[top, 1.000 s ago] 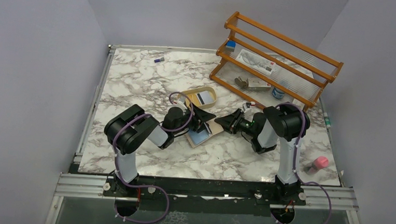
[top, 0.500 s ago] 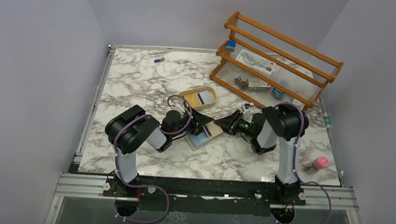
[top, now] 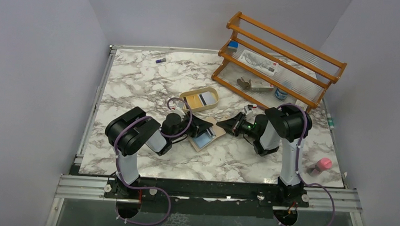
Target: Take the credit cards out of the card holder
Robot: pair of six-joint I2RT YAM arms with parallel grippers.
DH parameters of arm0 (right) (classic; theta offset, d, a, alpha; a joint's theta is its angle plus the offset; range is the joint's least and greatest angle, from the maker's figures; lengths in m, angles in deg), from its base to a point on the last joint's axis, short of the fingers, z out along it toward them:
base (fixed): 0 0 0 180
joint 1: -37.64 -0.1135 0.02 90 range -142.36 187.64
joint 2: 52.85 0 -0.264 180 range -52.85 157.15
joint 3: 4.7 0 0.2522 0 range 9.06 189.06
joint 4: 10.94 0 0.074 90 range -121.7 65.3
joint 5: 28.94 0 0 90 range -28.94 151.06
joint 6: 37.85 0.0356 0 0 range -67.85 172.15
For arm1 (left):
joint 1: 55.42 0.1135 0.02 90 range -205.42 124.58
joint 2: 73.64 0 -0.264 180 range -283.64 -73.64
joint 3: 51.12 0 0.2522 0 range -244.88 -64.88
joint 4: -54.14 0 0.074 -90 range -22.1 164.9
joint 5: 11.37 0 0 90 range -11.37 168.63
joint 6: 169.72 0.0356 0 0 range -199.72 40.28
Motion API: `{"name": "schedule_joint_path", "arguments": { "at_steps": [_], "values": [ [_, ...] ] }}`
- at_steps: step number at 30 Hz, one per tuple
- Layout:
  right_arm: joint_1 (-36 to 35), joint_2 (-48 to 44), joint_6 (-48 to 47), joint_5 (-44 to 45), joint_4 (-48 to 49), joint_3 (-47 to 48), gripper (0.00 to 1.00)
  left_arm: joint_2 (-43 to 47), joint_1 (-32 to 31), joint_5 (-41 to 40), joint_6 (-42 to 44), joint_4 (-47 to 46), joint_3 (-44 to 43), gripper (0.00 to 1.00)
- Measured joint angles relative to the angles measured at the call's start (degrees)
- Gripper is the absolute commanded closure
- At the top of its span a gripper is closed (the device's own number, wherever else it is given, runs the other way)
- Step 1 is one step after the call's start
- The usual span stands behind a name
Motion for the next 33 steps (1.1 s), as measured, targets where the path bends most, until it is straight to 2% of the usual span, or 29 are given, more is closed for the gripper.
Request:
{"name": "schedule_joint_path", "arguments": {
  "at_steps": [9, 22, 27, 33],
  "values": [
    [0.0, 0.1, 0.2, 0.0, 0.0, 0.0, 0.99, 0.0, 0.0, 0.0, 0.5, 0.2, 0.6, 1.00],
    [0.2, 0.2, 0.5, 0.0, 0.0, 0.0, 0.99, 3.5, 0.0, 0.1, 1.9, 2.0, 3.4, 1.00],
    [0.5, 0.2, 0.7, 0.0, 0.0, 0.0, 0.99, 9.3, 0.6, 1.4, 5.3, 7.9, 3.6, 1.00],
    [0.6, 0.4, 1.1, 0.0, 0.1, 0.0, 0.99, 22.9, 4.3, 4.1, 13.3, 24.0, 1.7, 1.00]
  ]
}}
